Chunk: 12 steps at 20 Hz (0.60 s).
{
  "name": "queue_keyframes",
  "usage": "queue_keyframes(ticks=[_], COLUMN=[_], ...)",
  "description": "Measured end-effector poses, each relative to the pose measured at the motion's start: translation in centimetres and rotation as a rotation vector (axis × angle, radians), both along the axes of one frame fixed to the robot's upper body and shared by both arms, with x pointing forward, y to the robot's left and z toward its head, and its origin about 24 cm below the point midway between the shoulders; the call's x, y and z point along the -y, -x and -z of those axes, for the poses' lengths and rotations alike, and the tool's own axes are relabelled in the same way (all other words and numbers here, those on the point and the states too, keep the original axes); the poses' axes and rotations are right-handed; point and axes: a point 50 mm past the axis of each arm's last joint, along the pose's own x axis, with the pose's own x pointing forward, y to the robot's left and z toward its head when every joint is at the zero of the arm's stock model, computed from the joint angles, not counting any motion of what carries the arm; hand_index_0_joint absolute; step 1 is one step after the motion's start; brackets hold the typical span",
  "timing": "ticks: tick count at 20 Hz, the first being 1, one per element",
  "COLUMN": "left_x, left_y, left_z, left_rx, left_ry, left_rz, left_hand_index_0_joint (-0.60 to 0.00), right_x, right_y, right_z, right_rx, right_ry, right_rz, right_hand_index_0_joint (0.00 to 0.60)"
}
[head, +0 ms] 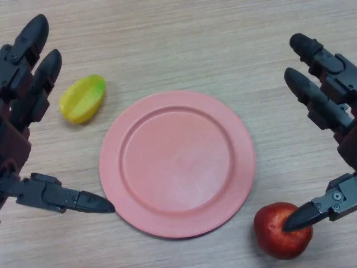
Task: Pick up the red apple and place it on the plate
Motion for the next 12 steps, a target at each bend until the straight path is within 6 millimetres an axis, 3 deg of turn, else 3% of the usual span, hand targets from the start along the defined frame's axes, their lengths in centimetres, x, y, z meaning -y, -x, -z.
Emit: queue_keyframes(ticks=[5, 11, 12], left_x=[-0.5, -0.8, -0.8], left_y=[-0.7, -0.7, -0.8], left_z=[0.4, 0.8, 0.9], left_rx=[-0.024, -0.025, -0.031], left_ry=[-0.039, -0.069, -0.070], left_rz=[-0.037, -0.069, -0.070], left_hand_index_0_joint=[0.000, 0.000, 0.000], right_x=[-0.2, 1.2, 1.3], right_y=[0.5, 0.4, 0.2], right_z=[1.4, 8.2, 10.3], right_rx=[0.048, 0.002, 0.027], right_ry=[0.042, 0.402, 0.481], right_rz=[-0.003, 0.065, 0.056], right_hand_index_0_joint=[0.000, 0.000, 0.000])
